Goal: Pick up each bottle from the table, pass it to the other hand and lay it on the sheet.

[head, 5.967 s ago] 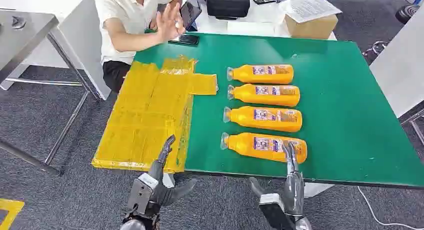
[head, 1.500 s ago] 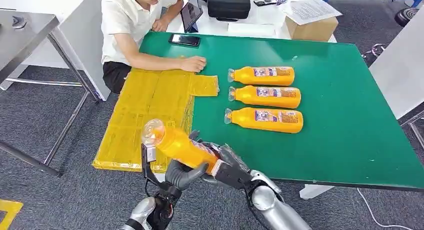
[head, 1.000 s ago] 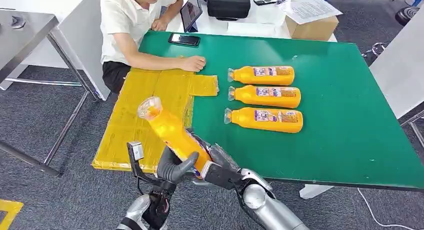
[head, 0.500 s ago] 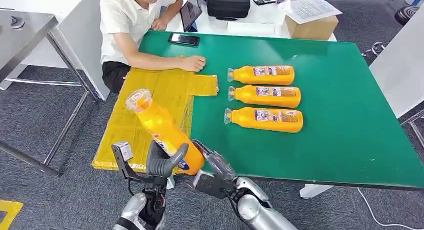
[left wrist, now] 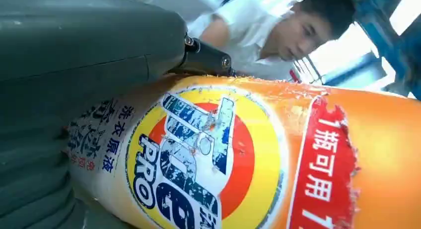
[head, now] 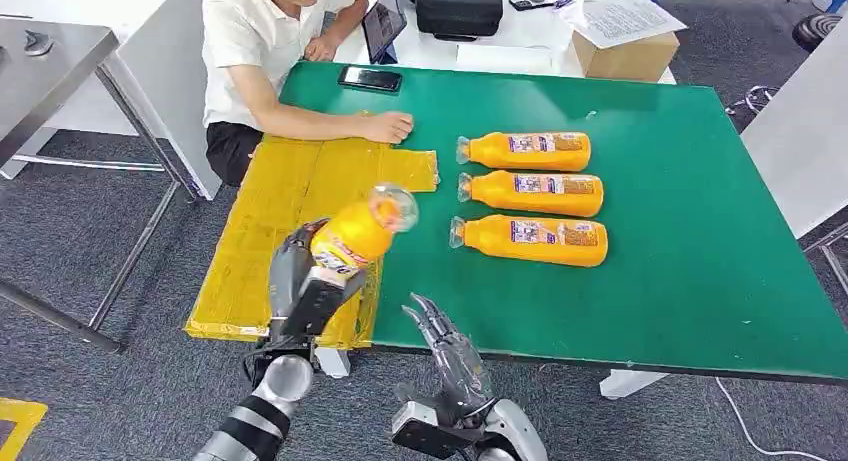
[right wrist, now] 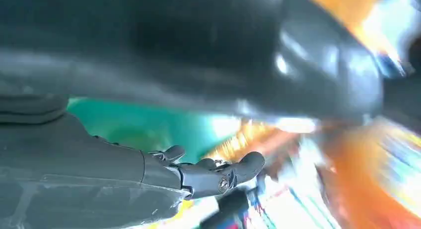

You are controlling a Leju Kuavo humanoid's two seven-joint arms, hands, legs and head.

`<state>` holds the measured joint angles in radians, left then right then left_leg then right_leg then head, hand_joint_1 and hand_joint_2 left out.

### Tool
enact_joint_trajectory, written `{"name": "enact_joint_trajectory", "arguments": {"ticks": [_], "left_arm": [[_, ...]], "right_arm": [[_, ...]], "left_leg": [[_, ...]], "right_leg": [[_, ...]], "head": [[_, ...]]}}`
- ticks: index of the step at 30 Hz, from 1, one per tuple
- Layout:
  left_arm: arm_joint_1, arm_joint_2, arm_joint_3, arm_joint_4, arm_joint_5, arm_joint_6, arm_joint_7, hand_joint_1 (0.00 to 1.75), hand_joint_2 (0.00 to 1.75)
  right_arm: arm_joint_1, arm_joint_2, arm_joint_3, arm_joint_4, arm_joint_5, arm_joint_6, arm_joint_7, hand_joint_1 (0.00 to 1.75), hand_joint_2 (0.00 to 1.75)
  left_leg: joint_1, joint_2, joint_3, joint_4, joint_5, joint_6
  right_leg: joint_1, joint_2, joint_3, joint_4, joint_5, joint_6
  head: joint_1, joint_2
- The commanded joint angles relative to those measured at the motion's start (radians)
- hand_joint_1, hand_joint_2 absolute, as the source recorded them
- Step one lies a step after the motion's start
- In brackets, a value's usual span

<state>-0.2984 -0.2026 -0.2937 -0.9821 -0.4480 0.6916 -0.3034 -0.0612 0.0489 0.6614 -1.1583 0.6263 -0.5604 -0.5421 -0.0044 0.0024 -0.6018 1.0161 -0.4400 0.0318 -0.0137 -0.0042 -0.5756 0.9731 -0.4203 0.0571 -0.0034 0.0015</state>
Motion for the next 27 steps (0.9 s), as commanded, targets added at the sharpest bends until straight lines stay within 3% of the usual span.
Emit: {"name": "enact_joint_trajectory", "arguments": {"ticks": [1, 5, 10, 11, 15, 16, 17, 23, 27], "left_arm": [[-0.267, 0.067, -0.027, 0.424, -0.385, -0.124, 0.269, 1.75, 1.75], [-0.322, 0.065, -0.018, 0.491, -0.403, -0.193, 0.293, 1.75, 1.75], [-0.419, 0.081, 0.010, 0.599, -0.383, -0.412, 0.269, 1.75, 1.75], [-0.427, 0.085, 0.020, 0.605, -0.367, -0.449, 0.261, 1.40, 1.75], [-0.430, 0.088, 0.023, 0.605, -0.364, -0.453, 0.258, 1.40, 1.75], [-0.427, 0.087, 0.023, 0.605, -0.364, -0.451, 0.257, 0.42, 1.75], [-0.433, 0.085, 0.028, 0.615, -0.351, -0.500, 0.258, 0.00, 1.75], [-0.429, 0.082, 0.106, 0.590, -0.204, -0.665, 0.167, 0.00, 1.75], [-0.427, 0.082, 0.108, 0.585, -0.196, -0.670, 0.160, 0.00, 1.75]], "right_arm": [[0.017, 0.055, -0.130, -0.137, -0.083, 0.044, -0.044, 0.00, 1.75], [0.015, 0.061, -0.131, -0.120, -0.105, 0.077, -0.060, 0.00, 1.75], [0.002, 0.070, -0.125, -0.080, -0.152, 0.119, -0.099, 0.00, 1.75], [0.002, 0.070, -0.125, -0.078, -0.161, 0.121, -0.103, 0.00, 1.75], [0.003, 0.070, -0.125, -0.077, -0.164, 0.122, -0.104, 0.00, 1.75], [0.002, 0.069, -0.125, -0.077, -0.164, 0.122, -0.105, 0.00, 1.75], [0.003, 0.068, -0.126, -0.077, -0.169, 0.124, -0.106, 0.00, 1.75], [0.002, 0.068, -0.124, -0.040, -0.195, 0.122, -0.126, 0.00, 1.75], [0.002, 0.068, -0.124, -0.039, -0.196, 0.121, -0.127, 0.00, 1.75]], "left_leg": [[0.001, -0.002, 0.000, 0.000, 0.001, -0.003], [0.001, -0.002, 0.001, 0.000, 0.002, -0.002], [0.002, -0.001, 0.001, 0.001, 0.002, -0.003], [0.001, 0.000, 0.000, 0.000, 0.002, -0.002], [0.000, 0.000, 0.001, -0.001, 0.003, -0.002], [0.001, 0.001, 0.002, -0.001, 0.003, -0.002], [0.001, 0.002, 0.003, -0.001, 0.003, -0.003], [0.002, 0.001, 0.003, 0.000, 0.003, -0.005], [0.001, 0.001, 0.003, -0.001, 0.003, -0.004]], "right_leg": [[0.001, -0.001, 0.001, 0.001, 0.000, -0.002], [0.001, -0.002, 0.000, 0.001, 0.001, -0.003], [0.002, -0.001, 0.001, 0.002, 0.001, -0.005], [0.001, -0.001, 0.000, 0.002, 0.002, -0.004], [0.000, 0.000, 0.001, 0.001, 0.002, -0.004], [0.001, 0.001, 0.001, 0.001, 0.002, -0.004], [0.001, 0.002, 0.002, 0.001, 0.002, -0.005], [0.002, 0.001, 0.002, 0.003, 0.001, -0.006], [0.001, 0.001, 0.002, 0.002, 0.002, -0.004]], "head": [[0.000, 0.000], [0.000, 0.000], [0.000, 0.000], [0.000, 0.000], [0.000, 0.000], [0.000, 0.000], [0.000, 0.000], [0.000, 0.000], [0.000, 0.000]]}}
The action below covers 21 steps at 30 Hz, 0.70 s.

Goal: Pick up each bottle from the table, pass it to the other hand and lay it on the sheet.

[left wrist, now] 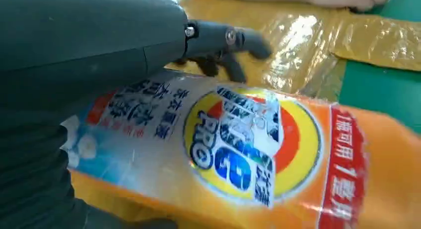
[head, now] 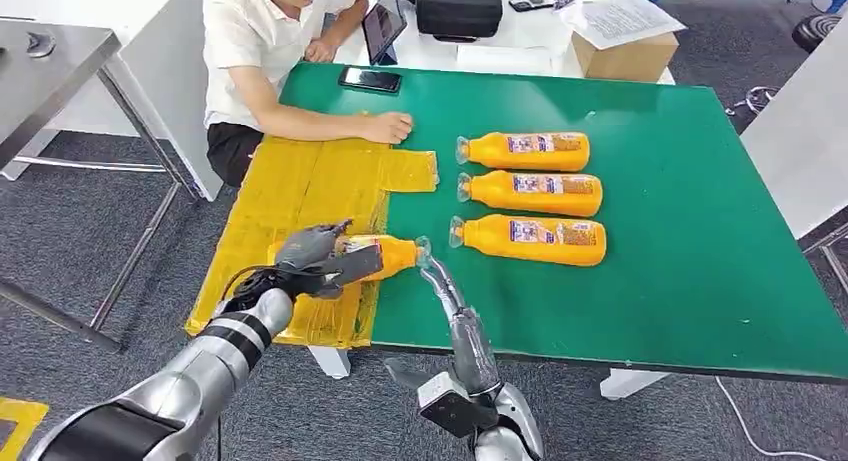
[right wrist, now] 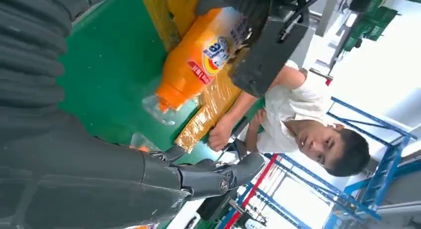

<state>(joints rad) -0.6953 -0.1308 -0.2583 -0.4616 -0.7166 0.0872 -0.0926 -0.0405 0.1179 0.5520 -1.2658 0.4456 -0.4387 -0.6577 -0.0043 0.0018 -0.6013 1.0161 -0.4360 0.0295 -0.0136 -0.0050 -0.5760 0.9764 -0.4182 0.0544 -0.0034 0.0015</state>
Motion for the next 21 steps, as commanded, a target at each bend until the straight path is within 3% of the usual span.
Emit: {"name": "enact_joint_trajectory", "arguments": {"ticks": [1, 8, 11, 15, 21], "left_arm": [[-0.030, 0.010, 0.072, 0.065, 0.073, -0.065, -0.051, 0.00, 1.75], [0.007, -0.002, -0.023, -0.070, 0.148, -0.156, -0.106, 0.00, 1.75], [0.068, -0.015, -0.081, -0.219, 0.200, -0.074, -0.159, 0.00, 1.75], [0.324, -0.025, -0.181, -0.699, 0.282, 0.181, -0.265, 0.00, 1.75], [0.422, 0.033, -0.295, -0.877, 0.345, 0.206, -0.268, 0.00, 1.75]], "right_arm": [[-0.018, -0.001, -0.015, 0.068, -0.015, -0.001, -0.011, 0.00, 1.75], [-0.007, -0.008, -0.016, 0.076, -0.017, -0.018, -0.022, 0.00, 1.75], [0.009, -0.012, -0.028, 0.062, -0.005, -0.029, -0.024, 0.00, 1.75], [0.039, -0.039, -0.035, 0.016, 0.047, -0.102, -0.015, 0.00, 1.75], [0.062, -0.056, -0.070, -0.025, 0.044, -0.124, -0.004, 0.00, 1.75]], "left_leg": [[0.001, 0.002, 0.004, -0.001, -0.001, -0.002], [0.001, -0.001, 0.002, 0.000, 0.000, -0.001], [0.001, -0.001, 0.002, -0.001, 0.000, -0.001], [0.000, -0.001, 0.001, -0.001, -0.001, -0.001], [-0.001, 0.001, -0.001, -0.001, -0.002, -0.001]], "right_leg": [[0.001, 0.002, 0.003, -0.001, -0.001, -0.002], [0.001, -0.001, 0.002, 0.000, -0.001, -0.002], [0.000, -0.001, 0.002, -0.001, -0.001, -0.001], [0.000, -0.001, 0.001, -0.001, -0.001, -0.001], [0.000, 0.001, -0.002, -0.001, -0.001, -0.001]], "head": [[0.000, 0.000], [0.000, 0.000], [0.000, 0.000], [0.000, 0.000], [0.000, 0.000]]}}
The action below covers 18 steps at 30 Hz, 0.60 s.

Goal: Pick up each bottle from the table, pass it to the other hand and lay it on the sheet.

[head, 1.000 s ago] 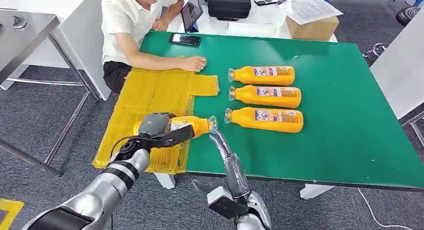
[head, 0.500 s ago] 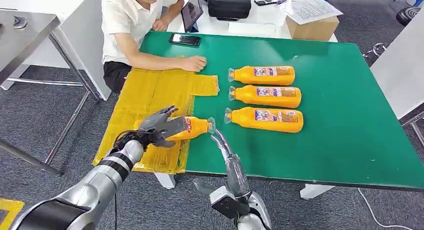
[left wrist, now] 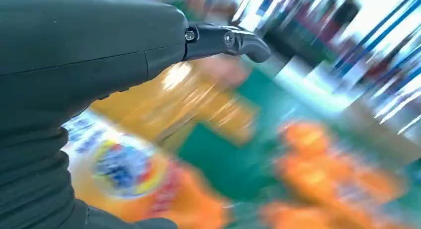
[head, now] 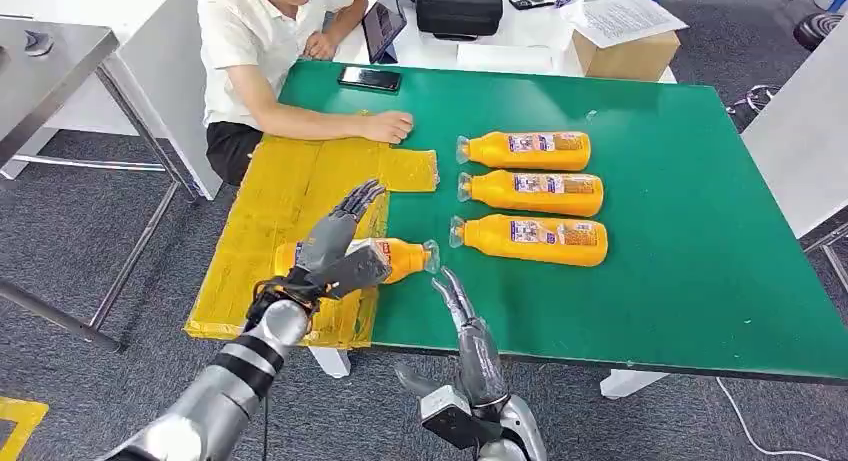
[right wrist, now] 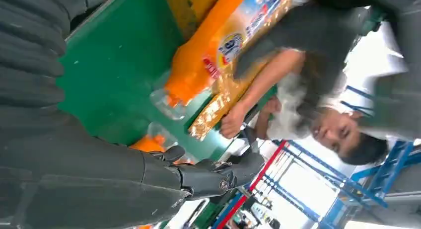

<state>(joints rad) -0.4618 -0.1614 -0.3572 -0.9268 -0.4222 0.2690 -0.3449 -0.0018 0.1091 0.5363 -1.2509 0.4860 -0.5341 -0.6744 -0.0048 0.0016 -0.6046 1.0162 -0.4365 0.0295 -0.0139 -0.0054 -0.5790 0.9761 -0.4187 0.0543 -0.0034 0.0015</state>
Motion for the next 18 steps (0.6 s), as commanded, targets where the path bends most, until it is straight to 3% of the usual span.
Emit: {"name": "enact_joint_trajectory", "arguments": {"ticks": [1, 5, 6, 9, 12, 18], "left_arm": [[0.197, 0.066, -0.202, -0.428, 0.010, 0.075, -0.034, 0.00, 1.75], [0.203, 0.051, -0.191, -0.439, -0.054, 0.175, -0.045, 0.00, 1.75], [0.216, 0.041, -0.179, -0.453, -0.005, 0.164, -0.055, 0.00, 1.75], [0.316, 0.006, -0.144, -0.508, 0.177, 0.097, -0.057, 0.00, 1.75], [0.422, -0.078, -0.067, -0.522, 0.430, 0.125, -0.114, 0.00, 1.75], [0.403, -0.064, -0.089, -0.503, 0.458, 0.146, -0.130, 0.00, 1.75]], "right_arm": [[0.028, -0.049, -0.056, -0.043, 0.012, -0.028, 0.015, 0.00, 1.75], [0.024, -0.049, -0.045, -0.032, 0.034, -0.027, 0.024, 0.00, 1.75], [0.018, -0.058, -0.042, -0.010, 0.109, -0.072, 0.072, 0.00, 1.75], [-0.003, -0.156, -0.069, 0.059, 0.433, -0.128, 0.359, 0.00, 1.75], [-0.012, -0.249, -0.209, 0.104, 0.531, -0.164, 0.448, 0.00, 1.75], [-0.014, -0.250, -0.244, 0.104, 0.518, -0.152, 0.410, 0.00, 1.75]], "left_leg": [[0.000, 0.001, 0.004, -0.001, -0.002, -0.002], [0.001, 0.000, 0.002, 0.000, -0.002, -0.002], [0.001, 0.001, 0.001, 0.000, -0.001, -0.002], [0.000, 0.001, 0.003, -0.002, -0.001, -0.002], [0.000, 0.001, 0.006, -0.003, -0.001, -0.001], [-0.002, -0.003, 0.001, -0.001, -0.001, -0.001]], "right_leg": [[0.000, 0.002, 0.003, 0.000, -0.002, -0.002], [0.001, 0.001, 0.001, 0.000, -0.001, -0.002], [0.001, 0.001, 0.000, 0.000, -0.001, -0.002], [0.000, 0.001, 0.002, -0.002, 0.000, -0.001], [0.000, 0.001, 0.005, -0.004, 0.000, -0.001], [-0.003, -0.002, 0.002, -0.002, -0.001, -0.001]], "head": [[0.000, 0.000], [0.000, 0.000], [0.000, 0.000], [0.000, 0.000], [0.000, 0.000], [0.000, 0.000]]}}
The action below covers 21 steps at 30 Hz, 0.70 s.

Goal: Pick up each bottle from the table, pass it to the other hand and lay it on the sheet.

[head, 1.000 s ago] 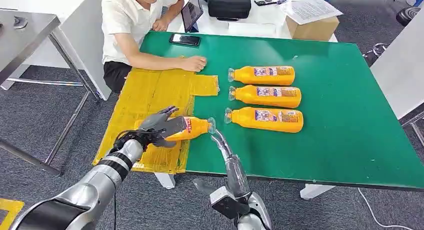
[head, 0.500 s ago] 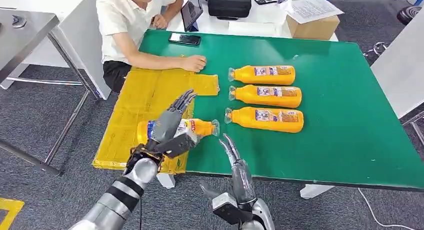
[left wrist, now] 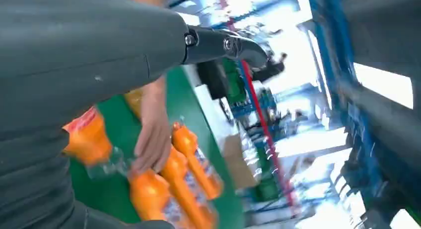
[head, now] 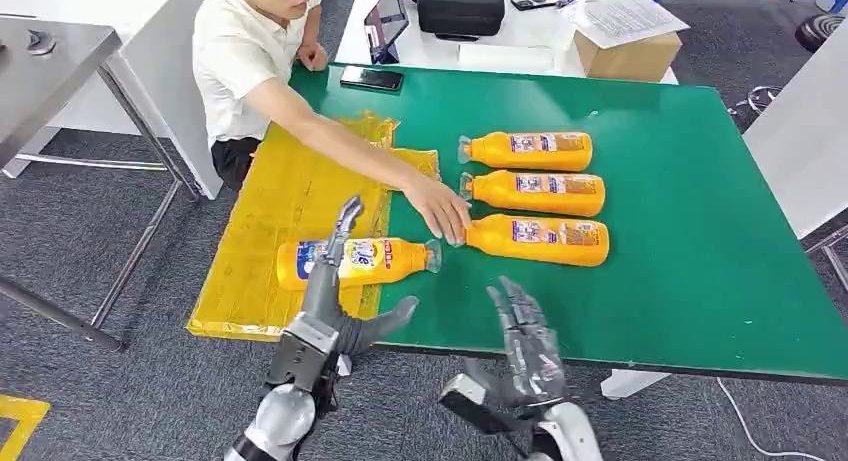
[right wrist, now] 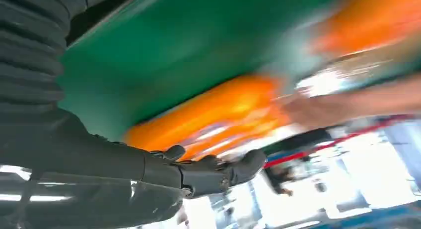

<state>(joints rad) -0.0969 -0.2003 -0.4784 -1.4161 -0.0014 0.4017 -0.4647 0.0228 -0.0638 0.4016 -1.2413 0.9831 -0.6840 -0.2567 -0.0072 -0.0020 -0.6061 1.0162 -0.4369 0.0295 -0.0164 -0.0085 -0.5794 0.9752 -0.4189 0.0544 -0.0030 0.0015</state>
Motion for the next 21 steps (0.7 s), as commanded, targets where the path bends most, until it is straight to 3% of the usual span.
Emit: {"name": "enact_joint_trajectory", "arguments": {"ticks": [1, 4, 9, 21], "left_arm": [[0.038, -0.025, 0.032, -0.014, 0.037, 0.013, -0.010, 0.00, 1.75], [0.047, -0.039, 0.051, 0.007, 0.059, 0.064, 0.001, 0.00, 1.75], [0.037, -0.023, 0.016, 0.110, 0.144, 0.010, 0.034, 0.00, 1.75], [0.027, -0.018, -0.017, 0.097, 0.140, 0.004, 0.036, 0.00, 1.75]], "right_arm": [[-0.038, -0.077, -0.109, 0.094, 0.021, -0.002, -0.008, 0.00, 1.75], [-0.050, -0.109, -0.134, 0.110, 0.105, 0.004, 0.074, 0.00, 1.75], [-0.114, -0.184, -0.207, 0.205, 0.098, 0.043, 0.054, 0.00, 1.75], [-0.272, -0.192, -0.175, 0.385, 0.221, 0.092, 0.116, 0.00, 1.75]], "left_leg": [[0.000, 0.001, 0.002, -0.001, -0.001, -0.001], [0.000, 0.001, 0.005, -0.001, -0.001, -0.003], [0.001, 0.001, 0.004, -0.002, 0.000, 0.000], [0.000, 0.004, 0.003, -0.001, 0.000, -0.001]], "right_leg": [[0.000, 0.001, 0.002, -0.001, 0.000, -0.001], [0.001, 0.001, 0.004, -0.001, -0.001, -0.003], [0.001, 0.001, 0.003, -0.002, 0.001, 0.000], [0.001, 0.003, 0.002, -0.001, 0.001, -0.001]], "head": [[0.000, 0.000], [0.000, 0.000], [-0.001, 0.000], [-0.001, 0.000]]}}
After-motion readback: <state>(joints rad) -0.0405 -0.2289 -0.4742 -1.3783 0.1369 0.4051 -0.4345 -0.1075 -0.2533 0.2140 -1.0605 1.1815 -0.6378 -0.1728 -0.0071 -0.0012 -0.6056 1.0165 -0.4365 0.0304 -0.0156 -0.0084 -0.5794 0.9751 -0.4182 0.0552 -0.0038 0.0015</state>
